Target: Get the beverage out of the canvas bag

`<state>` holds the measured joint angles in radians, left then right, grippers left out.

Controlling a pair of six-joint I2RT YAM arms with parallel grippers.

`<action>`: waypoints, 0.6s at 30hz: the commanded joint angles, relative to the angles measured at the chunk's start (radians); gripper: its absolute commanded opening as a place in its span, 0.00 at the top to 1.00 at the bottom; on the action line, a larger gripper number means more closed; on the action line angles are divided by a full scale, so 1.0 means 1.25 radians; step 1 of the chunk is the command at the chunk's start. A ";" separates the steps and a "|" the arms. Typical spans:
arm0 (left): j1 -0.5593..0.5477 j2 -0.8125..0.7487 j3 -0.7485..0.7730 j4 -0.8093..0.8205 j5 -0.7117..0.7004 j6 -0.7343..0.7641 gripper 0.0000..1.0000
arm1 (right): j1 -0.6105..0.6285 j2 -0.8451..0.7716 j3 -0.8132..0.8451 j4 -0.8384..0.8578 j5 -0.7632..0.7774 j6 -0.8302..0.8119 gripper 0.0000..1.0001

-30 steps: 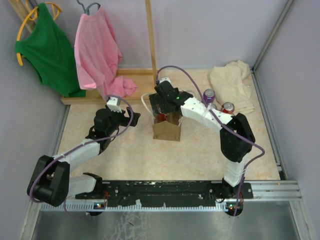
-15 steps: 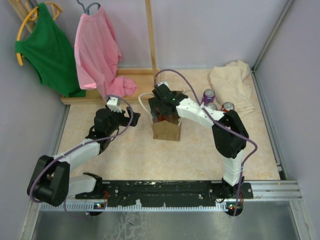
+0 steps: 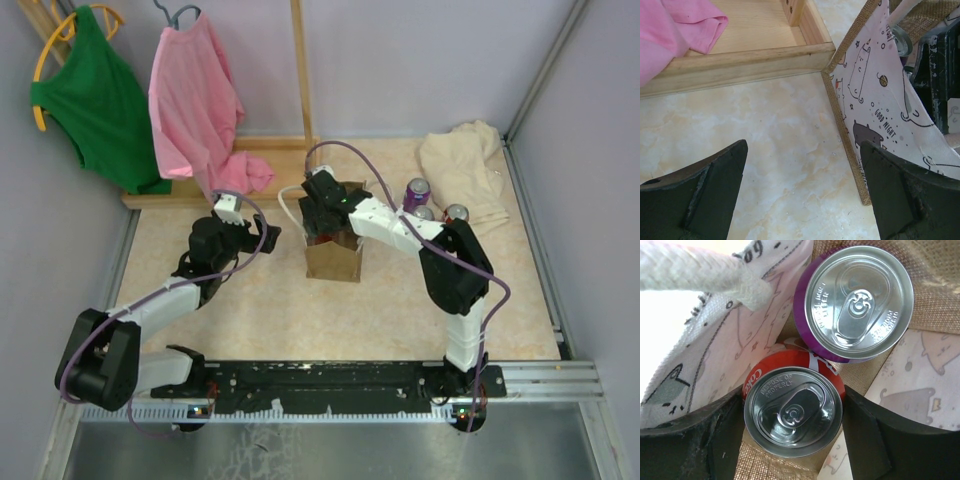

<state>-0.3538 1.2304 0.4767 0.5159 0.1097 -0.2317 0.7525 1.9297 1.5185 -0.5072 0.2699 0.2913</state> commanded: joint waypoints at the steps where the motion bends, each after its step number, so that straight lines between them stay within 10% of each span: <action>1: -0.008 0.004 0.015 0.019 0.014 -0.001 0.00 | 0.004 0.019 0.031 0.030 0.036 -0.005 0.35; 18: -0.009 0.003 0.012 0.020 0.018 -0.004 0.00 | 0.005 0.004 0.006 0.035 0.050 -0.007 1.00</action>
<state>-0.3538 1.2327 0.4767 0.5159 0.1169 -0.2317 0.7574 1.9358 1.5204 -0.4980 0.2859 0.2916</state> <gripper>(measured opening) 0.998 0.666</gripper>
